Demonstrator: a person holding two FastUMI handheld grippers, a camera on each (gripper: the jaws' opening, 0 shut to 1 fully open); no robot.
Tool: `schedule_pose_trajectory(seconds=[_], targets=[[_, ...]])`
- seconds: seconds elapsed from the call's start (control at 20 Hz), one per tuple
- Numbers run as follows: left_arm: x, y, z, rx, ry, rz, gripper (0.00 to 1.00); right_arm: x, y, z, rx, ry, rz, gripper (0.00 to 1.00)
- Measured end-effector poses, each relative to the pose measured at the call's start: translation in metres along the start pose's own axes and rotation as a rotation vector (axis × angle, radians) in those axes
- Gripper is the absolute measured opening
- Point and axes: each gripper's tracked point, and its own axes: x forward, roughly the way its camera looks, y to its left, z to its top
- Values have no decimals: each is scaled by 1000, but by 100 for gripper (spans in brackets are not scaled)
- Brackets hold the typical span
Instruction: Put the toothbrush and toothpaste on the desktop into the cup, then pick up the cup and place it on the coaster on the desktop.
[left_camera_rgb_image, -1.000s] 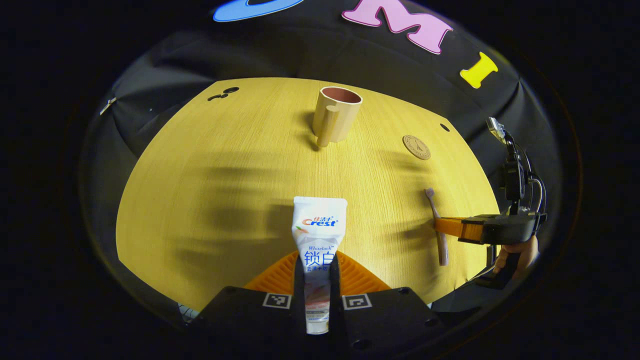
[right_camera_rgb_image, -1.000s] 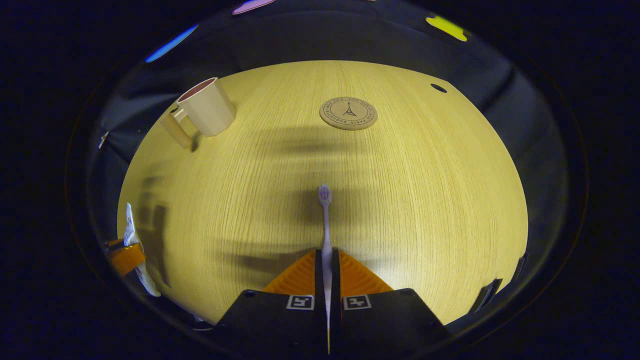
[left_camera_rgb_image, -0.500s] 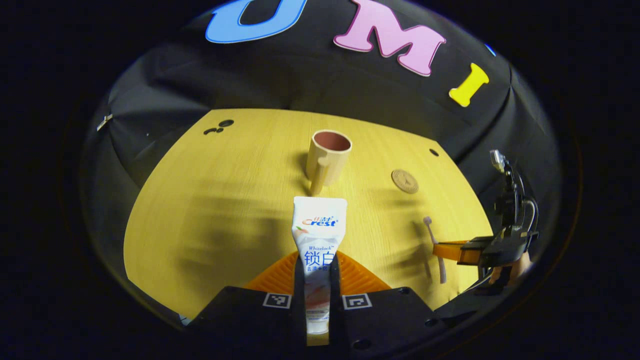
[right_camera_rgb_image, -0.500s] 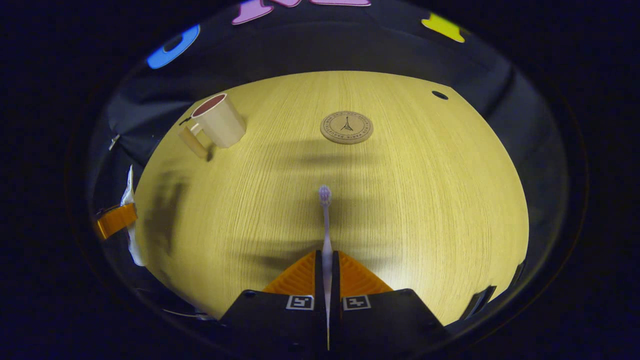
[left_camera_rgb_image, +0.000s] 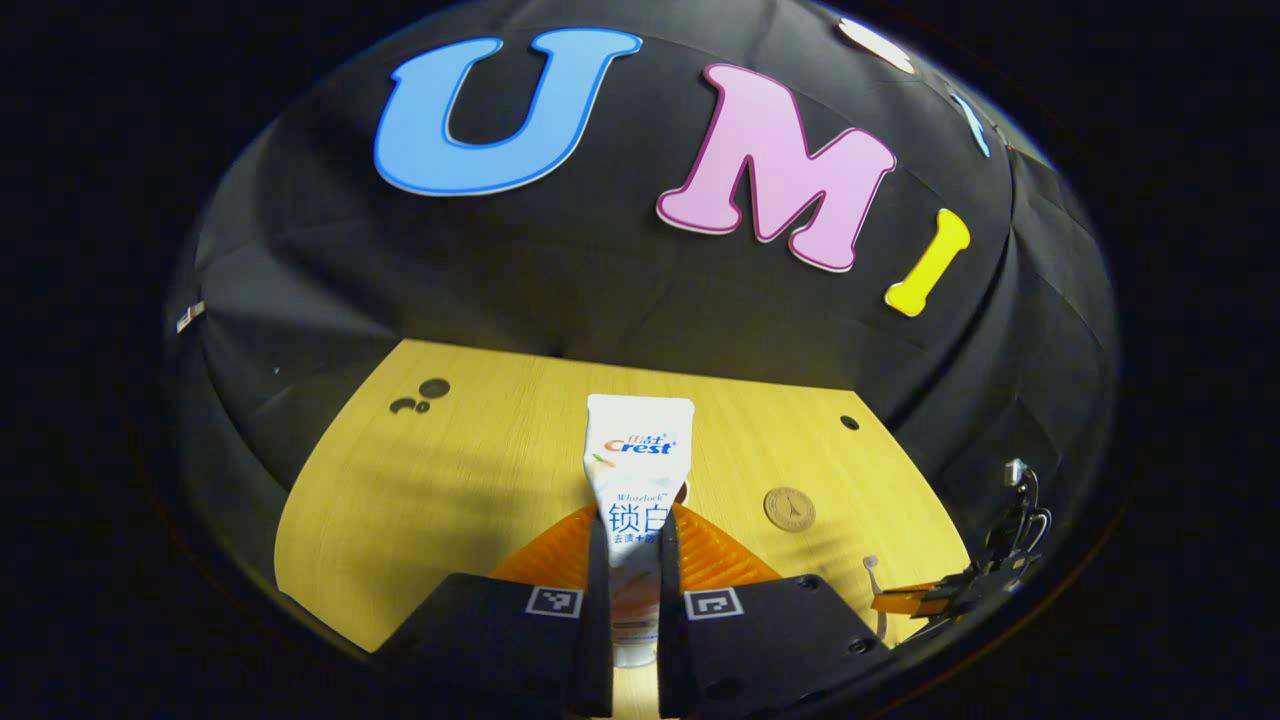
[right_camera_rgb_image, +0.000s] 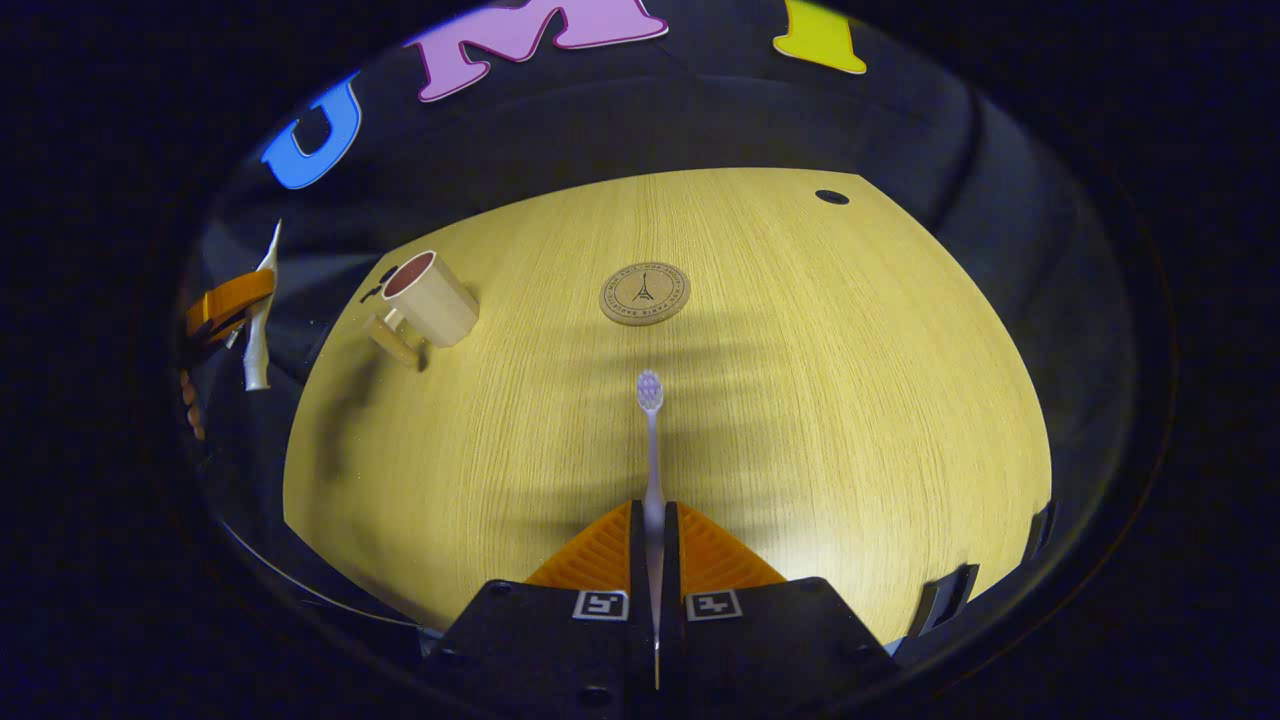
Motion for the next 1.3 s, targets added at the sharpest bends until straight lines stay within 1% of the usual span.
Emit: schedule_pose_trajectory(seconds=[0.15, 0.35, 0.55, 0.75, 0.9, 0.95, 1.0, 1.05, 1.1, 1.25, 1.3], targets=[[25, -15, 33, 10, -79, -44, 23, -16, 1, 9, 19, -30, 27, 6], [65, -28, 59, 27, -174, -86, 23, -31, 1, 23, 49, -53, 55, 6], [108, -31, 67, 2, -259, -130, 22, -35, 0, 36, 49, -66, 73, 6], [150, -23, 60, 10, -306, -132, 22, -27, 0, 40, 49, -49, 97, 6], [174, -27, 42, -19, -291, -153, 22, -21, -4, 47, 37, -61, 104, 6], [178, -26, 37, -1, -289, -141, 22, -18, -7, 47, 23, -57, 101, 6], [180, -28, 35, 23, -312, -140, 22, -16, -10, 49, 18, -55, 98, 6], [178, -33, 43, 44, -348, -150, 23, -12, -12, 49, 17, -50, 97, 6], [172, -35, 41, 59, -351, -152, 23, -11, -13, 48, 17, -44, 96, 6], [169, -28, 26, 109, -306, -120, 23, -5, -13, 50, 14, -34, 102, 6], [169, -26, 25, 117, -310, -118, 24, -4, -11, 49, 8, -30, 106, 6]])
